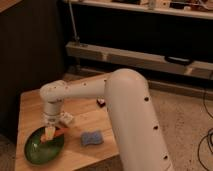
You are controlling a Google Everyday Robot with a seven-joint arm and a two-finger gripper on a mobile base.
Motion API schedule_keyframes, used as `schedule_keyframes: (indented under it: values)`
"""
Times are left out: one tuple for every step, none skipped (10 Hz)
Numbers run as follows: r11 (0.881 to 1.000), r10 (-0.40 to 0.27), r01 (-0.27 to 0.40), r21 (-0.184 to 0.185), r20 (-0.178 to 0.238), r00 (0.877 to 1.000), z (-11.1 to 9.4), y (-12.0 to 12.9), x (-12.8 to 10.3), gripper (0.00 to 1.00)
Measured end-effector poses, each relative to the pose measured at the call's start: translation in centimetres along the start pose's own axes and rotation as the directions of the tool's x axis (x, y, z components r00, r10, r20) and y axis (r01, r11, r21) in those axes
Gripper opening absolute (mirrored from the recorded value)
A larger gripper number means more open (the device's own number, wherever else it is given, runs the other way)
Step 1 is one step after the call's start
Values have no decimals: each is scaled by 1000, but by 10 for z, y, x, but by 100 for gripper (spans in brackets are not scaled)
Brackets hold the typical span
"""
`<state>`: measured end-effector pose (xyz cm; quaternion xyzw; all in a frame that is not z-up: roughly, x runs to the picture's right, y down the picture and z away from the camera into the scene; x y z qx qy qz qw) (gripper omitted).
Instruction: Place the pepper in the ceramic bowl
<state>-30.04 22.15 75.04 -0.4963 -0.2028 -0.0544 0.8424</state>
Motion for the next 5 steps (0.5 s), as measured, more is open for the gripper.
schedule_keyframes:
  values:
    - [1000, -2, 2, -2, 5, 1000, -2, 0, 0, 80]
    - [1000, -4, 4, -6, 18, 1000, -4, -1, -1, 80]
    - [1000, -3, 4, -11, 35, 999, -7, -1, -1, 80]
    - [1000, -3, 4, -14, 47, 999, -9, -2, -1, 80]
    - [1000, -3, 4, -17, 53, 999, -10, -2, -1, 80]
